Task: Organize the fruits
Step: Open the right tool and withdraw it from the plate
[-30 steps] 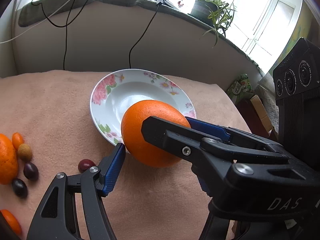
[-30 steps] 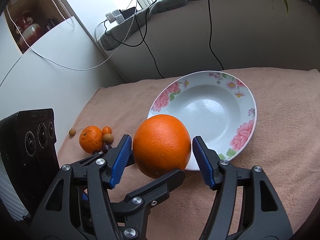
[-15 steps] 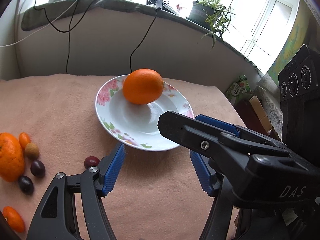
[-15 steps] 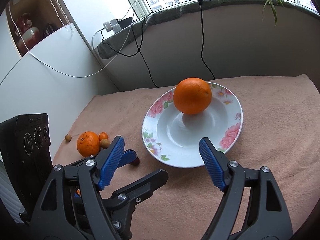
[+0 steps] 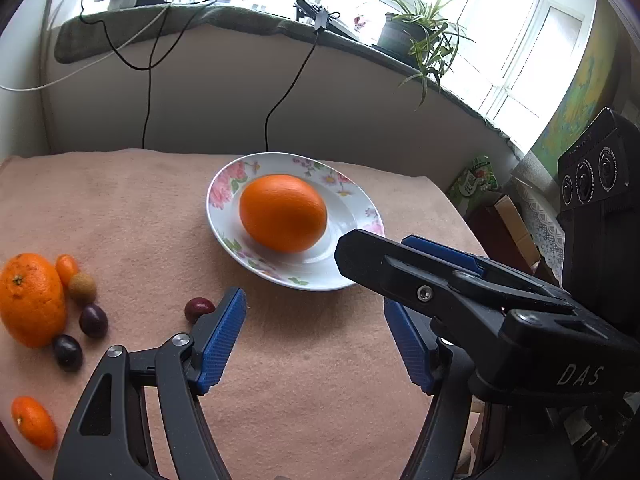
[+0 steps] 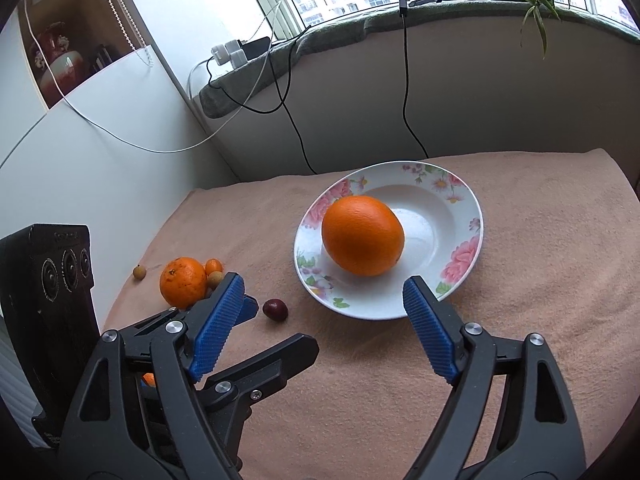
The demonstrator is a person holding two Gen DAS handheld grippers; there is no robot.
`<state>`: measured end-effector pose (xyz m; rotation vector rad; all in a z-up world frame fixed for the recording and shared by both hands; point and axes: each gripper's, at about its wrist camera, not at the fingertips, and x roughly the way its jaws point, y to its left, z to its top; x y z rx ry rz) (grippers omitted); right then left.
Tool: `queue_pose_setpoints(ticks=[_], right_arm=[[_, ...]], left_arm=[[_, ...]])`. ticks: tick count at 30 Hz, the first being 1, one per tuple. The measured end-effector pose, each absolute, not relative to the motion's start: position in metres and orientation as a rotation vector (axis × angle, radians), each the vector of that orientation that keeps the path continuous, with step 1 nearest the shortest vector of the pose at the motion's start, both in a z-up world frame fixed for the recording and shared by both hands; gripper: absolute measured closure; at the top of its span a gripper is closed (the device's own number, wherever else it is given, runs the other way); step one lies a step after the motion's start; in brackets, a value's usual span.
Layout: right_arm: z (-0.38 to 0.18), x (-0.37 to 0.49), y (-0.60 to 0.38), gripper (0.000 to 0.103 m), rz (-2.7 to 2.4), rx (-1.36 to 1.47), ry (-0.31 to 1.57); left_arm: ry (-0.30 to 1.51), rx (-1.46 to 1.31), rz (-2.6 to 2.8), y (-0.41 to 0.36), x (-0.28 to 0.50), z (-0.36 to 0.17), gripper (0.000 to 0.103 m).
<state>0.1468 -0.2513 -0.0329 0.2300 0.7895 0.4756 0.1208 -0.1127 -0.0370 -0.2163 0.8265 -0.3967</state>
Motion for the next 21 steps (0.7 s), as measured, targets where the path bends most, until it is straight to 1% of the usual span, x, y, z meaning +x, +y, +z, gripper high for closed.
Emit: queue_pose_setpoints(ticks=[12, 13, 15, 21], right_arm=[[-0.027, 0.131, -0.246, 0.019, 0.479, 0.229, 0.771], [-0.027, 0.131, -0.246, 0.019, 0.480, 0.229, 0.771], [-0.027, 0.128, -0.245, 0.019, 0.485, 0.227, 0.770], [-0.029, 0.120, -0.238, 0.019, 0.501, 0.217, 0.770]], left_arm=[[0.796, -0.216, -0.372, -0.098, 0.103, -0.030, 0.031], [0.792, -0.214, -0.368, -0.096, 0.101, -0.029, 0.031], [0.785, -0.212, -0.360, -0.092, 0.098, -0.028, 0.026], [0.770, -0.213, -0.324, -0.073, 0.086, -0.028, 0.026]])
